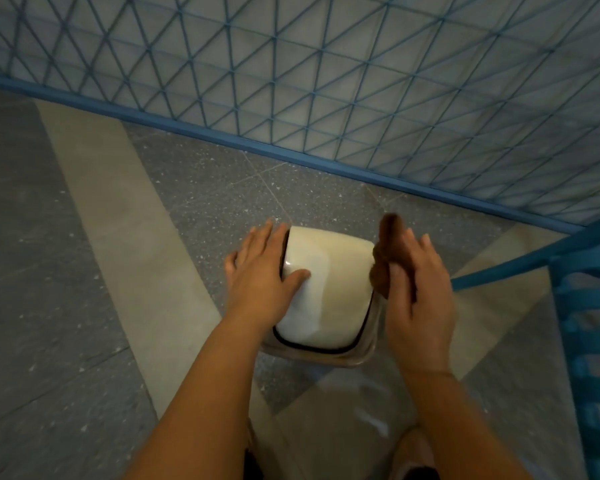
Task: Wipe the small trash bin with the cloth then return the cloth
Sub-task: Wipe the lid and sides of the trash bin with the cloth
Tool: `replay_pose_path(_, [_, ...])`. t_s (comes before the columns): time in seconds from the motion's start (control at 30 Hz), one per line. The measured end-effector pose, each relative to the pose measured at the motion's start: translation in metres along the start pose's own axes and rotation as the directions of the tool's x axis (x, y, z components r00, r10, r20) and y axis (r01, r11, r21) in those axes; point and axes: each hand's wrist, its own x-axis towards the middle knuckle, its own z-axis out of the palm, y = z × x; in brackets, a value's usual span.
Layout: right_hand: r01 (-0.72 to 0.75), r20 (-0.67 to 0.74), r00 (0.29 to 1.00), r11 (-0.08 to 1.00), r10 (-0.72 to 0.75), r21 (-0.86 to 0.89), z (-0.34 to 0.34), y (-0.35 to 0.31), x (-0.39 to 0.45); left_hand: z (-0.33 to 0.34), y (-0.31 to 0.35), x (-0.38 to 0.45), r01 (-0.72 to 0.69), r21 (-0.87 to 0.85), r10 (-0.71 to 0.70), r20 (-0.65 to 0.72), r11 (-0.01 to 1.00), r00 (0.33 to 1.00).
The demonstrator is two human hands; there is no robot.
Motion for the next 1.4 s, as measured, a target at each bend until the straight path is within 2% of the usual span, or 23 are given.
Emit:
replay_pose_path(0.07, [-0.107, 0.118, 0.986, 0.987, 0.121, -0.119, 0.009, 0.012, 0.025, 0.003, 0.000, -0.003, 0.055, -0.031, -0.055, 0.004, 0.998, 0.998])
replay_pose_path(0.13, [-0.169, 0.247, 0.942, 0.956, 0.228, -0.238, 0.022, 0.022, 0.043, 0.007, -0.001, -0.005, 0.073, -0.103, -0.071, 0.023, 0.992, 0.997])
replay_pose_path(0.23, [-0.048, 0.349, 0.927, 0.966, 0.137, -0.253, 0.047, 0.014, 0.050, 0.009, -0.003, -0.002, 0.044, -0.193, -0.036, 0.044, 0.980, 0.998])
replay_pose_path(0.33, [0.084, 0.376, 0.926, 0.960, 0.023, -0.266, 0.073, -0.008, 0.051, 0.008, -0.002, 0.002, 0.022, -0.095, -0.015, 0.078, 0.995, 0.997])
replay_pose_path(0.43, [0.202, 0.475, 0.875, 0.963, -0.094, -0.181, 0.083, -0.018, 0.055, 0.005, -0.002, 0.003, 0.039, -0.033, -0.036, 0.088, 0.999, 0.995])
replay_pose_path(0.5, [0.169, 0.494, 0.866, 0.973, -0.071, -0.156, 0.075, -0.004, 0.060, 0.004, -0.003, 0.003, 0.055, -0.002, -0.054, 0.118, 0.998, 0.992])
replay_pose_path(0.6, [0.013, 0.386, 0.919, 0.972, 0.081, -0.235, 0.053, 0.020, 0.051, 0.001, -0.004, 0.006, 0.070, -0.025, -0.065, 0.165, 0.997, 0.984])
replay_pose_path(0.63, [0.052, 0.374, 0.926, 0.965, 0.049, -0.257, 0.048, 0.021, 0.040, 0.000, -0.005, 0.007, 0.067, -0.024, -0.062, 0.181, 0.997, 0.982])
replay_pose_path(0.67, [0.170, 0.393, 0.918, 0.950, -0.056, -0.261, 0.045, 0.020, 0.027, -0.001, -0.005, 0.009, 0.061, -0.017, -0.057, 0.196, 0.998, 0.979])
replay_pose_path(0.7, [0.338, 0.421, 0.881, 0.909, -0.216, -0.242, 0.046, 0.017, 0.012, -0.003, -0.006, 0.010, 0.054, -0.007, -0.052, 0.210, 0.999, 0.976])
replay_pose_path(0.73, [0.492, 0.452, 0.811, 0.851, -0.372, -0.185, 0.050, 0.017, -0.004, -0.005, -0.006, 0.011, 0.047, 0.006, -0.047, 0.220, 0.999, 0.974])
replay_pose_path(0.8, [0.651, 0.520, 0.663, 0.757, -0.538, -0.047, 0.061, 0.018, -0.028, -0.010, -0.006, 0.013, 0.024, 0.035, -0.031, 0.221, 0.999, 0.975])
replay_pose_path(0.87, [0.699, 0.582, 0.583, 0.715, -0.567, -0.006, 0.074, 0.022, -0.045, -0.013, -0.006, 0.014, -0.010, 0.084, -0.009, 0.215, 0.996, 0.976])
replay_pose_path(0.97, [0.702, 0.619, 0.560, 0.712, -0.550, -0.002, 0.077, 0.020, -0.053, -0.014, -0.006, 0.014, -0.061, 0.208, 0.019, 0.198, 0.976, 0.980])
replay_pose_path(1.1, [0.734, 0.695, 0.472, 0.678, -0.542, 0.031, 0.049, 0.038, -0.076, -0.016, 0.003, 0.016, -0.128, 0.367, 0.062, 0.186, 0.922, 0.981])
replay_pose_path(1.13, [0.708, 0.696, 0.496, 0.706, -0.519, 0.021, 0.039, 0.047, -0.086, -0.018, 0.007, 0.017, -0.147, 0.415, 0.076, 0.184, 0.898, 0.980])
replay_pose_path(1.2, [0.575, 0.654, 0.636, 0.816, -0.410, -0.049, 0.020, 0.064, -0.108, -0.022, 0.014, 0.019, -0.201, 0.526, 0.120, 0.185, 0.826, 0.975])
replay_pose_path(1.3, [0.188, 0.484, 0.869, 0.974, -0.103, -0.130, 0.003, 0.069, -0.136, -0.025, 0.026, 0.022, -0.312, 0.595, 0.203, 0.244, 0.741, 0.948])
replay_pose_path(1.33, [0.050, 0.403, 0.915, 0.991, 0.005, -0.126, 0.002, 0.064, -0.142, -0.025, 0.028, 0.022, -0.350, 0.582, 0.225, 0.278, 0.734, 0.934])
replay_pose_path(1.4, [-0.154, 0.252, 0.953, 0.985, 0.168, -0.075, 0.005, 0.050, -0.147, -0.024, 0.031, 0.023, -0.422, 0.542, 0.270, 0.341, 0.727, 0.901])
